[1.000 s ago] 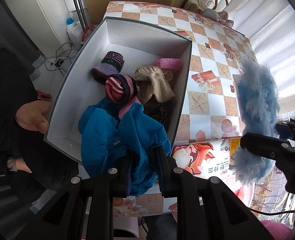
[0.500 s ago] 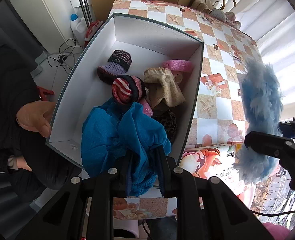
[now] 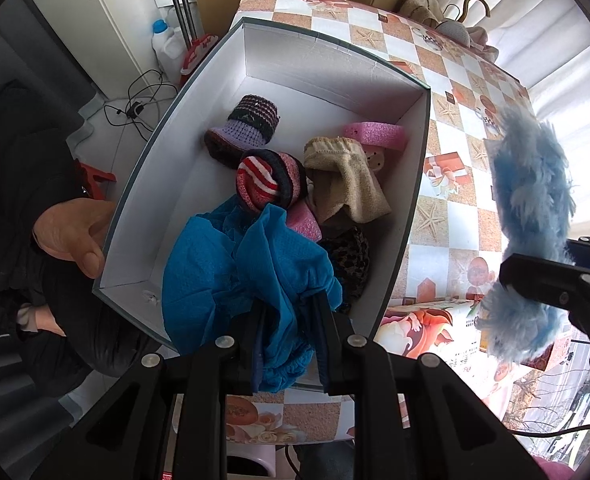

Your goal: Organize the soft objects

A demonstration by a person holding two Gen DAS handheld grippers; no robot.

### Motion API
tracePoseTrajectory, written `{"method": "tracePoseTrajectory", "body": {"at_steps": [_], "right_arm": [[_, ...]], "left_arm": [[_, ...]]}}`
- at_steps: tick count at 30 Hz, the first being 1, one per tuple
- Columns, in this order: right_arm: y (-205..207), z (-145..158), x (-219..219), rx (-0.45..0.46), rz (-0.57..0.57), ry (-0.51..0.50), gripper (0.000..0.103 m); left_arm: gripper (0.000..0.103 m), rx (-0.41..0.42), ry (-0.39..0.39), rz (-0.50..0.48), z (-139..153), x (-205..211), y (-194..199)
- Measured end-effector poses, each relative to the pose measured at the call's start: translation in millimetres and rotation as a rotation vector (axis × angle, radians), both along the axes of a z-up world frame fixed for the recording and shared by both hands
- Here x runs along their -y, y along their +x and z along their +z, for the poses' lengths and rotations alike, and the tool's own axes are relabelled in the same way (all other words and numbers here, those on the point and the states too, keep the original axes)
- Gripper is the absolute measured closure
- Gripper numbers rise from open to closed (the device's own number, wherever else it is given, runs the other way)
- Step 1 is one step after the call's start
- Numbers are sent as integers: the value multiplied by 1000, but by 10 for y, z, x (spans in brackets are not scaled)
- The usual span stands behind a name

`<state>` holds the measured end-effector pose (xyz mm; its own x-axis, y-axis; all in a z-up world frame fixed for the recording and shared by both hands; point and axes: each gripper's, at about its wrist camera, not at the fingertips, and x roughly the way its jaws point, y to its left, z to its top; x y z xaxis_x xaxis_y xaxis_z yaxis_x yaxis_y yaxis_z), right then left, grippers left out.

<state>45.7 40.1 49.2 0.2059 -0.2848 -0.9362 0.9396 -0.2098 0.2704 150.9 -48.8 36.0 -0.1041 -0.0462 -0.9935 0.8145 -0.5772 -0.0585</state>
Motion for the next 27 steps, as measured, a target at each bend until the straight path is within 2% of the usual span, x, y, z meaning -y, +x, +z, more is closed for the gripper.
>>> {"method": "tracePoseTrajectory", "body": {"at_steps": [14,27], "right_arm": [[-61,-22,218,-21,13,-7,67],[-81,-36,584,-29,34,-18,67]], "left_arm": [[79,34,-18,16,-70,90,-101],[79,71,-46,64,-156,379,-181]]}}
